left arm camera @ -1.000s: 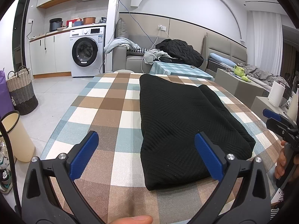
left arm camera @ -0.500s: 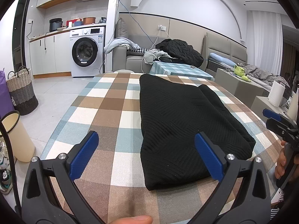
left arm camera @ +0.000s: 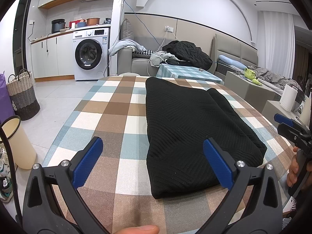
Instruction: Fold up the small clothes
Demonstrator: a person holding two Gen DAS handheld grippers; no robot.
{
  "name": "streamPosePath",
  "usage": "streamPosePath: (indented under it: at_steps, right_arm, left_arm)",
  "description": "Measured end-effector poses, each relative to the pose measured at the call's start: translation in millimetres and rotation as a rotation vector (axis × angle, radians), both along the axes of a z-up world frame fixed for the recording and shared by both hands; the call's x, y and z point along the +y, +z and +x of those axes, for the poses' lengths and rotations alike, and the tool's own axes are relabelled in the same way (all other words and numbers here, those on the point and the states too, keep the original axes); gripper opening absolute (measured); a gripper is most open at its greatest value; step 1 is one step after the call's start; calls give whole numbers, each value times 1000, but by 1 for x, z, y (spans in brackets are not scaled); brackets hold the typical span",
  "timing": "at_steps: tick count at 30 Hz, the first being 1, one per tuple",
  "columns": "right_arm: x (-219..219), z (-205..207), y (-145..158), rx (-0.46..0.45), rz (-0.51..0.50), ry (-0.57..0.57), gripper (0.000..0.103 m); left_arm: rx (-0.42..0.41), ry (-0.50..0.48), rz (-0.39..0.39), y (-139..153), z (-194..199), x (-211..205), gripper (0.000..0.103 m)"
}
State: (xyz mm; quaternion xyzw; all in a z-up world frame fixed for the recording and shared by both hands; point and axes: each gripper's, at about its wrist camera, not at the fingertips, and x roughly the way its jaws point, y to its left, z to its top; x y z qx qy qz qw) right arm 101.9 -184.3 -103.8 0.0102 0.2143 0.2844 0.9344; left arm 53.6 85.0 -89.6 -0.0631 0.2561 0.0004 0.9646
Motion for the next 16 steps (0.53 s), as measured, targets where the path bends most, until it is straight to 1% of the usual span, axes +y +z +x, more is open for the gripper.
streamPosePath:
  at_steps: [16]
  right_arm:
    - [0, 0, 0, -1, -3, -1, 103]
  left_arm:
    - [-6, -2, 1, 1, 0, 0, 102]
